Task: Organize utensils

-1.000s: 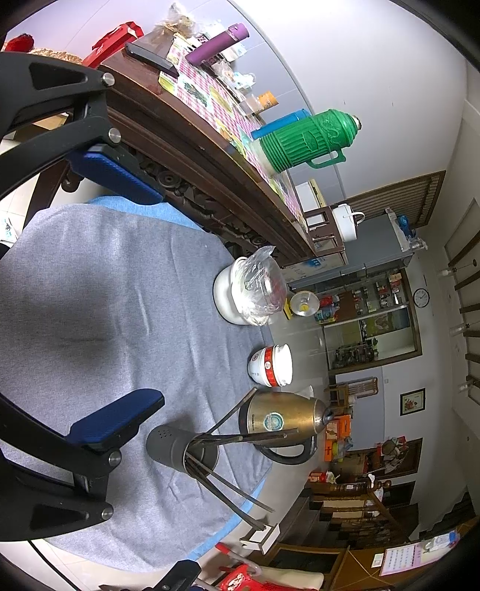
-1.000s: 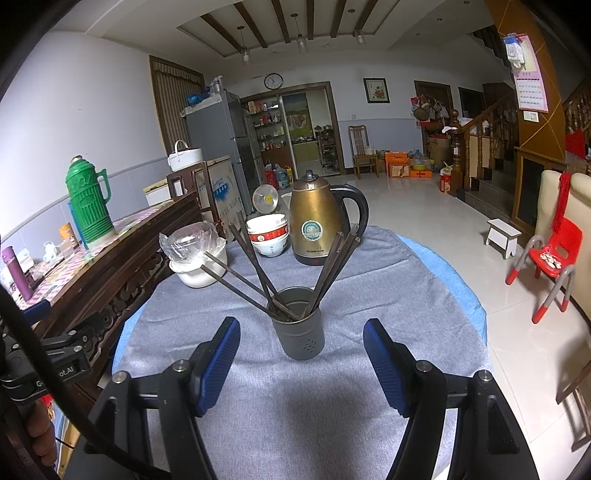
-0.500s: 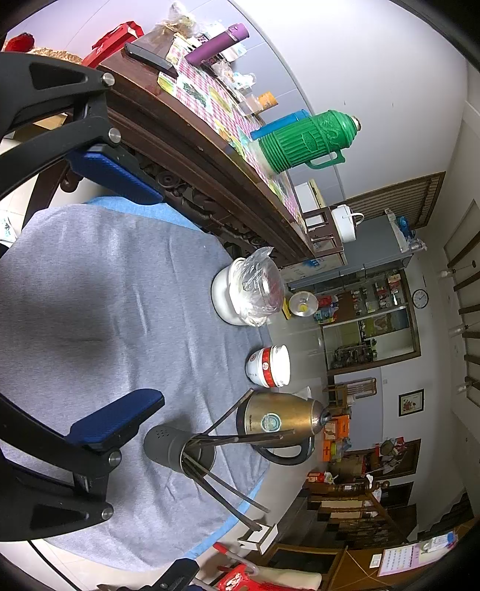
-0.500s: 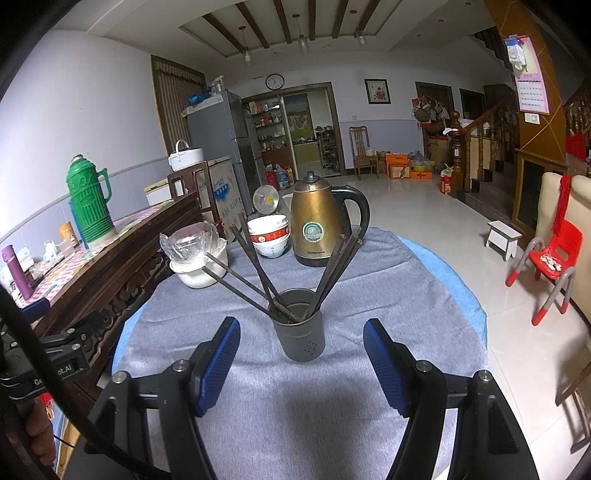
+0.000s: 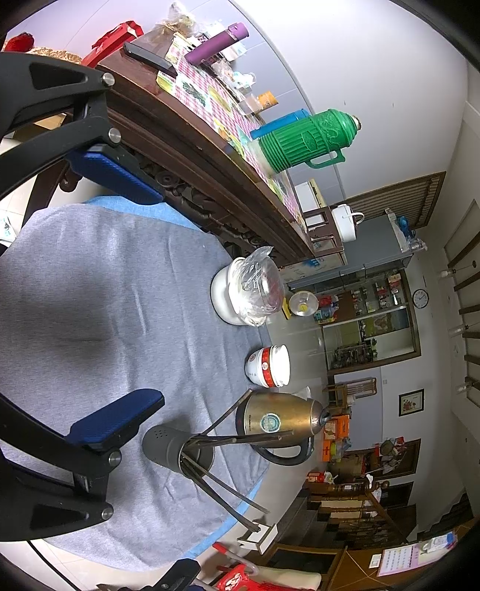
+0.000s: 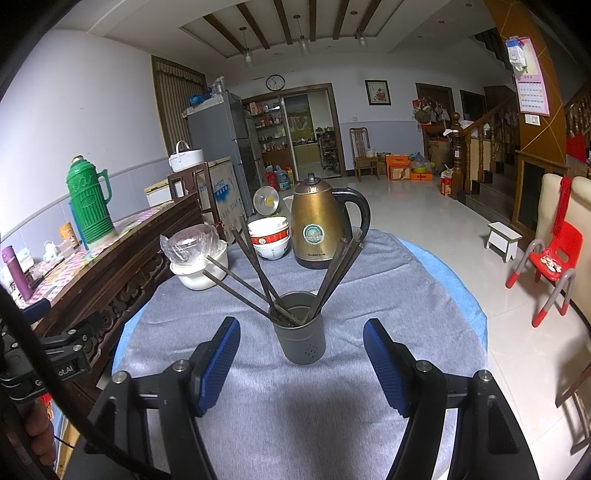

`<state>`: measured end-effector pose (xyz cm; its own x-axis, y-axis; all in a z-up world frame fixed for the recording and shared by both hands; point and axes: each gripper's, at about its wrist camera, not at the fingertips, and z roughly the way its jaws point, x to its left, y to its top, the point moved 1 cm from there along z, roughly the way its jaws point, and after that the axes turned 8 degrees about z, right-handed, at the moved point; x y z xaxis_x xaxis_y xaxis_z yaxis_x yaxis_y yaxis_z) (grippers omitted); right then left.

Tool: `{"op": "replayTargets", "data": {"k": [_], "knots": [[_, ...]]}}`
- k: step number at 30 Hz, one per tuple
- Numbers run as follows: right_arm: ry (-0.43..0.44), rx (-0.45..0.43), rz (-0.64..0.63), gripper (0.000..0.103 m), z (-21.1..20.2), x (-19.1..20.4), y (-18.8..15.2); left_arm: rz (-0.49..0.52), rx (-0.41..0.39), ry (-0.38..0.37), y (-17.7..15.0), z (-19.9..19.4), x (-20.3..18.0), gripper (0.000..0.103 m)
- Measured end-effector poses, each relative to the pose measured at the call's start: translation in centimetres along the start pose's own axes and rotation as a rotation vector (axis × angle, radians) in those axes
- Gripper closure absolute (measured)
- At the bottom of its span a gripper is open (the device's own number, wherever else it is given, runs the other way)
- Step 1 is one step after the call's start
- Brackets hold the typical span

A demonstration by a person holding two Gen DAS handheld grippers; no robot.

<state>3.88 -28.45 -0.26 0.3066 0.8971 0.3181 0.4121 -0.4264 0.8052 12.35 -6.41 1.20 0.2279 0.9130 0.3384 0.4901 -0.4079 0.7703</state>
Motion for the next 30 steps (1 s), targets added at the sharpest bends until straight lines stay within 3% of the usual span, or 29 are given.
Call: {"op": "replayTargets", "data": {"k": [30], "knots": [[0.002, 0.002, -0.001, 0.030, 0.11, 0.06, 0.07, -0.006, 0.001, 0.003, -0.06, 0.21, 0.14, 0.003]]}}
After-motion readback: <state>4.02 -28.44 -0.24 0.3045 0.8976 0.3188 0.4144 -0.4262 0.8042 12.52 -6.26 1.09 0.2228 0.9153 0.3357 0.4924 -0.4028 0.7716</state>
